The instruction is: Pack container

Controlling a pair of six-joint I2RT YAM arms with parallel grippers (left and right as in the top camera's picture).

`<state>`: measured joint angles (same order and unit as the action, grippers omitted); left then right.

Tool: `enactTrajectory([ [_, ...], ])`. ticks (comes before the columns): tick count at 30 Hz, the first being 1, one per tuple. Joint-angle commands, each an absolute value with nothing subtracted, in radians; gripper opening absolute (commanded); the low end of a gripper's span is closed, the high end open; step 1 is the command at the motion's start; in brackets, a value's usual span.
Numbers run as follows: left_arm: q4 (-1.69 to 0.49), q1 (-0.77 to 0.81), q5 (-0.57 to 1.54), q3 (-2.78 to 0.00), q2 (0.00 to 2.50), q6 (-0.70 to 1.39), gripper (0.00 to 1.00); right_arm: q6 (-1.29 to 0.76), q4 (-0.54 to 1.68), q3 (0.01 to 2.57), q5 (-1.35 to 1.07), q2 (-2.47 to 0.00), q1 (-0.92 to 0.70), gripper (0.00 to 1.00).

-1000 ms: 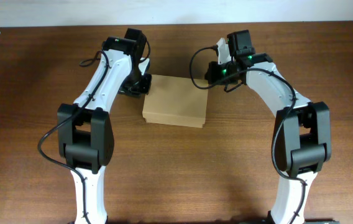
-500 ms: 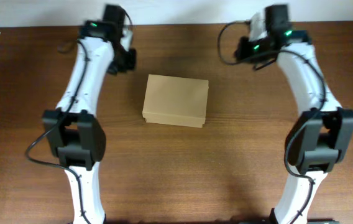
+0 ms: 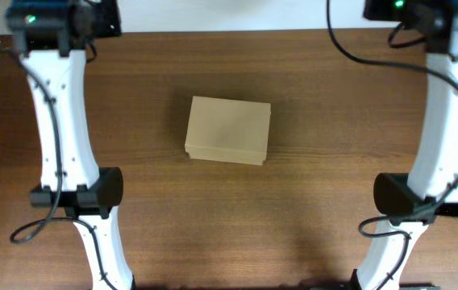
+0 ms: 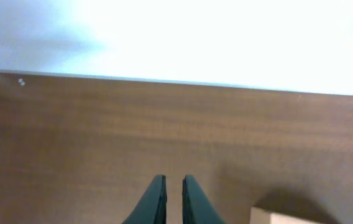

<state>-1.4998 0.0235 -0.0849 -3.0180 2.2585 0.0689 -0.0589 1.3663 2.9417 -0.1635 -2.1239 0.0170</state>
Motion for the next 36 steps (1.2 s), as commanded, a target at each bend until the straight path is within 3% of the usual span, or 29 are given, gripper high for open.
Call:
enactTrajectory([
  [1,-1.533,0.019,-0.094,-3.137,2.235,0.074,0.13,-0.049,1.417,3.108,-0.142,-2.056,0.014,0.08],
  [10,-1.542,0.019,-0.083,-3.137,2.036,0.075,0.22,-0.059,1.486,3.132,-0.145,-1.846,0.014,0.09],
  [11,-1.542,0.019,-0.083,-3.137,2.008,0.075,0.27,-0.059,1.489,3.132,-0.145,-1.825,0.014,0.1],
  [12,-1.544,0.019,-0.083,-3.137,1.99,0.075,0.34,-0.059,1.492,3.132,-0.145,-1.81,0.014,0.19],
  [13,-1.547,0.019,-0.083,-3.137,1.974,0.075,0.5,-0.059,1.493,3.132,-0.145,-1.799,0.014,0.29],
  [14,-1.551,0.019,-0.083,-3.137,1.958,0.075,0.64,-0.059,1.494,3.132,-0.146,-1.789,0.014,0.46],
  [16,-1.557,0.019,-0.083,-3.137,1.938,0.075,0.87,-0.059,1.493,3.132,-0.145,-1.773,0.014,0.99],
  [17,-1.558,0.019,-0.083,-3.137,1.929,0.075,1.0,-0.059,1.493,3.132,-0.145,-1.766,0.014,0.99],
  [36,-1.664,0.019,-0.072,-3.133,1.914,0.074,1.0,-0.059,1.672,3.131,-0.145,-1.758,0.014,0.99],
])
